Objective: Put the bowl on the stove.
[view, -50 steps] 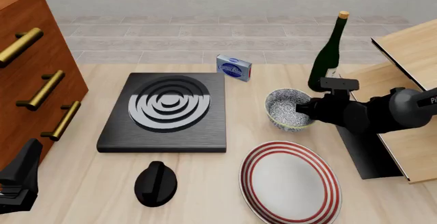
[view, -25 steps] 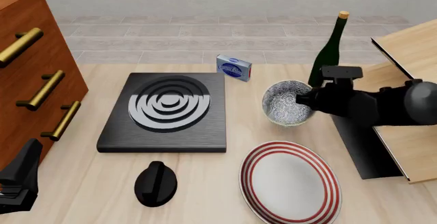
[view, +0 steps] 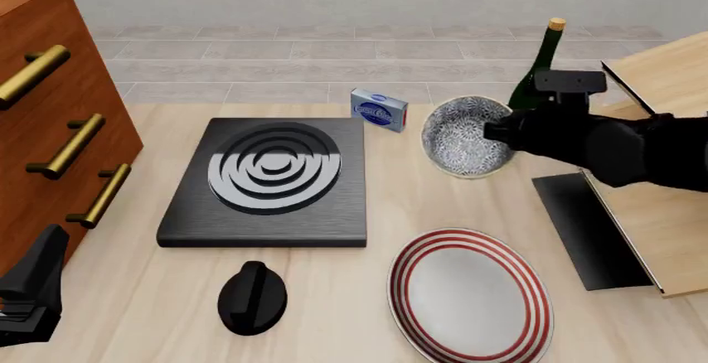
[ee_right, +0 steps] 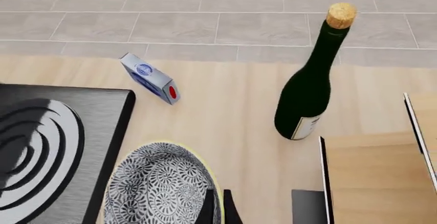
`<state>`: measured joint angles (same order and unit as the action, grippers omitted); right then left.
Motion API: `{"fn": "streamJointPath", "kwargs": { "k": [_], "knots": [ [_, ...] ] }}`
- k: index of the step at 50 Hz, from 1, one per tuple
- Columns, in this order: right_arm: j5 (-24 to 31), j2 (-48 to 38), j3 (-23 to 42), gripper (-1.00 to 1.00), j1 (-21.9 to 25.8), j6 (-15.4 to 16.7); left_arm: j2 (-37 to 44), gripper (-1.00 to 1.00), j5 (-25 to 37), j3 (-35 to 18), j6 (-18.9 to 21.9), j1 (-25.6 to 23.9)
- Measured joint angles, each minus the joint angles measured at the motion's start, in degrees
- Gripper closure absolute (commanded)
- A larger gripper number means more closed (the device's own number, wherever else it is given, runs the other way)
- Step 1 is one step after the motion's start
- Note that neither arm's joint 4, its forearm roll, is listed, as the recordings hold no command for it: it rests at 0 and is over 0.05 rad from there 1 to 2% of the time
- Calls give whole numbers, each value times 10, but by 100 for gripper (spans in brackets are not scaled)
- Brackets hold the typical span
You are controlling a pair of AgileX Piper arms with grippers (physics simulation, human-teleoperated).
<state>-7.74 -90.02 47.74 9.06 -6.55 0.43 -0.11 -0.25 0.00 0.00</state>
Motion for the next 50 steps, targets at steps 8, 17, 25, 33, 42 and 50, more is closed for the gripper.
{"fn": "streamJointPath", "kwargs": {
  "k": [8, 17, 25, 33, 42, 50],
  "knots": [
    [19, 27, 8, 100, 20, -10, 0, -100, 0, 0, 0, 0],
    [44, 39, 34, 100, 49, -20, 0, -100, 0, 0, 0, 0],
    [64, 31, 69, 100, 76, -27, 0, -100, 0, 0, 0, 0],
    [84, 7, 114, 100, 105, -37, 0, -100, 0, 0, 0, 0],
    [101, -26, 161, 100, 135, -50, 0, -100, 0, 0, 0, 0],
    [116, -62, 209, 100, 162, -63, 0, -100, 0, 0, 0, 0]
  ]
}}
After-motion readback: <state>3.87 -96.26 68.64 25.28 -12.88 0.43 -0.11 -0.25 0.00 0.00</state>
